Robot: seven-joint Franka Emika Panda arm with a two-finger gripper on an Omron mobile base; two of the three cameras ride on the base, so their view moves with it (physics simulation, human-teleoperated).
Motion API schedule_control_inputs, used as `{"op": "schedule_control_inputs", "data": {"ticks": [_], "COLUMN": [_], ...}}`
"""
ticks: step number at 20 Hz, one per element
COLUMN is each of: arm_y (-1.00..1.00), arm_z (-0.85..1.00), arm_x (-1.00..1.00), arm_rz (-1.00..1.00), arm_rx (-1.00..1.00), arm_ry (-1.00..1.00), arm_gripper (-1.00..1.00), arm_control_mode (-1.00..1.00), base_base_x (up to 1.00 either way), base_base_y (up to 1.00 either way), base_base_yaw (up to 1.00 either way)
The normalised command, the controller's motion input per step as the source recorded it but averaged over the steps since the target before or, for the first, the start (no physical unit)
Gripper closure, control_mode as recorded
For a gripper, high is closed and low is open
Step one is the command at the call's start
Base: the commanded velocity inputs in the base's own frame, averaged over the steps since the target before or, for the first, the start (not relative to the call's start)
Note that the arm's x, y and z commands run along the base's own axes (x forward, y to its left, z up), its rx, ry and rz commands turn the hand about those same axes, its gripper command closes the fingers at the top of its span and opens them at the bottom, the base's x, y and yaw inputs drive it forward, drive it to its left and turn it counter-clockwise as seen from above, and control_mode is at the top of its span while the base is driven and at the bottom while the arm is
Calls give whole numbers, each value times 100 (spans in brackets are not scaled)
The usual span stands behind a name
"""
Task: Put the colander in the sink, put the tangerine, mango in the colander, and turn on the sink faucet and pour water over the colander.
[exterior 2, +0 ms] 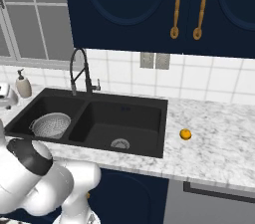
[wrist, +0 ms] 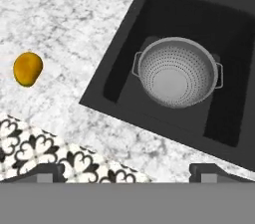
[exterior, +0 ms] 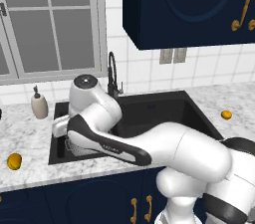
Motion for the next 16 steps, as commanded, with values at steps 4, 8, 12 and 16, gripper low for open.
{"op": "schedule_control_inputs", "data": {"ticks": [4,8,12,16], "arm_y": [16,47,50,69], "arm_z": [0,0,0,0], "arm_x": [-46,1,0,2], "arm_rz": [-25,-7,0,0], "arm_rx": [28,13,7,0], "arm_ry": [0,-10,-1,0], "arm_gripper": [-100,-100,-100,-100], "arm_control_mode": [-100,-100,-100,-100], "base_base_x": [0,0,0,0], "base_base_y": [0,0,0,0], "base_base_yaw": [0,0,0,0]}}
